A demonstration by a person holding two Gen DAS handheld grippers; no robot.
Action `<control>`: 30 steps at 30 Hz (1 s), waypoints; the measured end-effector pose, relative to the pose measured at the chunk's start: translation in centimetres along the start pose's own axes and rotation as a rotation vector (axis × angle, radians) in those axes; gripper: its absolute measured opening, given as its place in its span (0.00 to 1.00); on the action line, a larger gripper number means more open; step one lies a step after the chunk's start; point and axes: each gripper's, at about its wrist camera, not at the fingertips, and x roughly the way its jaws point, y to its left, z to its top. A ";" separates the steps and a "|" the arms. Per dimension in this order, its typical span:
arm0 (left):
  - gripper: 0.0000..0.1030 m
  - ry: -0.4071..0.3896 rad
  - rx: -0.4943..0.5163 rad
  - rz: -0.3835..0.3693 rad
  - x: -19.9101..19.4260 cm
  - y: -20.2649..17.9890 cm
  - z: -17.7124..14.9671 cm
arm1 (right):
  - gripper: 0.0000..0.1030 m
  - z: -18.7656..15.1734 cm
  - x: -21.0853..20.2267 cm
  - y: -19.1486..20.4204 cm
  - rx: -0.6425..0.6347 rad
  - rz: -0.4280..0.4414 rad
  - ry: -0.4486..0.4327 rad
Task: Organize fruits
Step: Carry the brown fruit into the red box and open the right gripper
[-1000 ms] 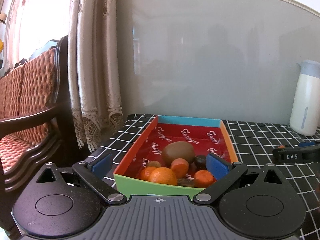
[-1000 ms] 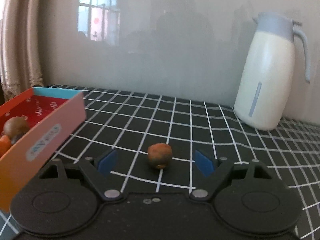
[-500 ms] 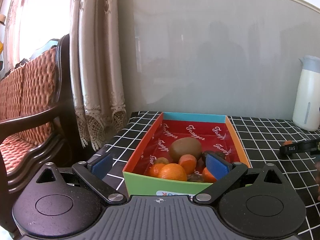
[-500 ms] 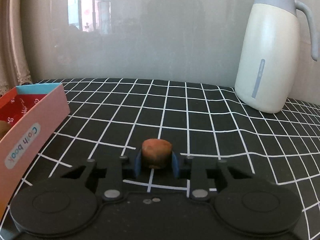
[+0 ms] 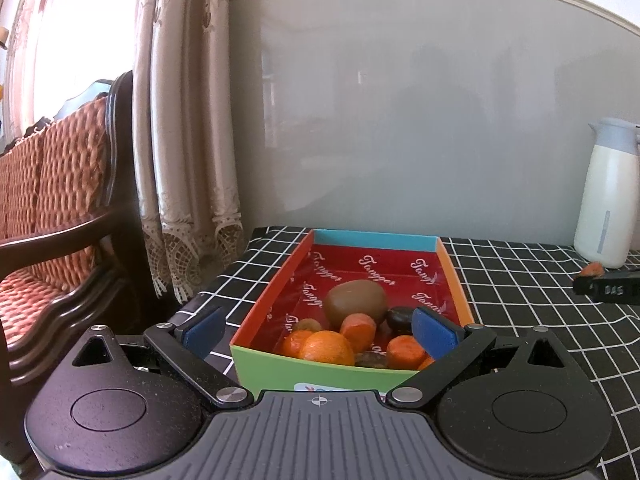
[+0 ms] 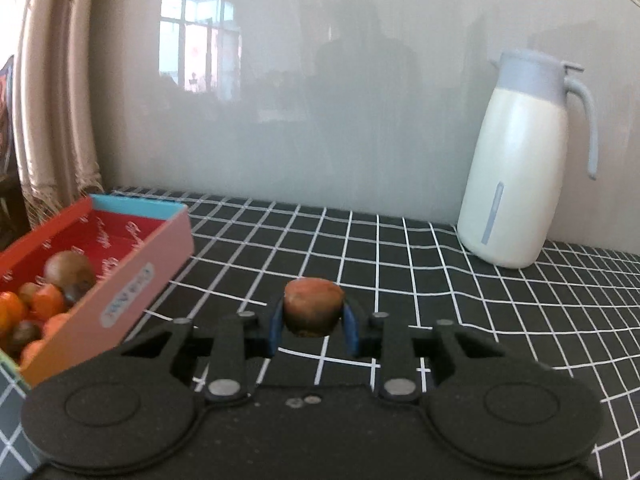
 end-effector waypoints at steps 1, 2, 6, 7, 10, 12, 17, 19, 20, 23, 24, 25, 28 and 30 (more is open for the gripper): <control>0.96 -0.001 0.000 0.000 0.0 0.0 0.0 | 0.28 0.1 -0.6 0.1 0.001 0.006 -0.010; 0.96 -0.001 -0.001 0.000 -0.1 0.0 0.0 | 0.28 0.2 -1.0 0.3 0.000 0.011 -0.017; 0.96 -0.002 0.008 0.002 -0.3 -0.1 0.0 | 0.28 0.6 -2.5 1.0 0.000 0.034 -0.048; 0.96 -0.004 0.011 0.003 -0.4 0.0 0.0 | 0.28 0.7 -2.8 1.2 0.002 0.041 -0.056; 0.96 -0.007 0.018 0.015 -0.5 0.3 0.1 | 0.28 1.0 -3.6 2.0 0.005 0.063 -0.075; 0.96 -0.005 0.019 0.026 -0.5 0.6 0.0 | 0.28 1.2 -3.9 2.5 0.005 0.076 -0.085; 0.96 0.002 0.022 0.047 -0.5 1.4 -0.1 | 0.28 1.5 -4.4 4.2 -0.001 0.115 -0.105; 0.96 0.002 0.023 0.051 -0.5 1.7 -0.1 | 0.28 1.6 -4.5 5.1 -0.010 0.136 -0.113; 0.96 0.003 0.024 0.053 -0.6 1.8 -0.2 | 0.28 1.6 -4.6 5.5 -0.015 0.144 -0.115; 0.96 0.005 0.028 0.061 -0.8 2.3 -0.3 | 0.28 1.7 -4.6 7.0 -0.029 0.173 -0.119; 0.96 0.008 0.030 0.064 -0.8 2.5 -0.4 | 0.28 1.8 -4.6 7.5 -0.033 0.183 -0.119; 0.96 0.009 0.032 0.066 -0.9 2.7 -0.5 | 0.28 1.8 -4.6 8.0 -0.037 0.193 -0.120; 0.96 0.012 0.037 0.074 -1.1 3.3 -0.7 | 0.28 1.8 -4.5 9.5 -0.051 0.221 -0.120; 0.96 0.015 0.035 0.080 -1.3 3.8 -0.8 | 0.28 1.8 -4.3 10.6 -0.061 0.240 -0.117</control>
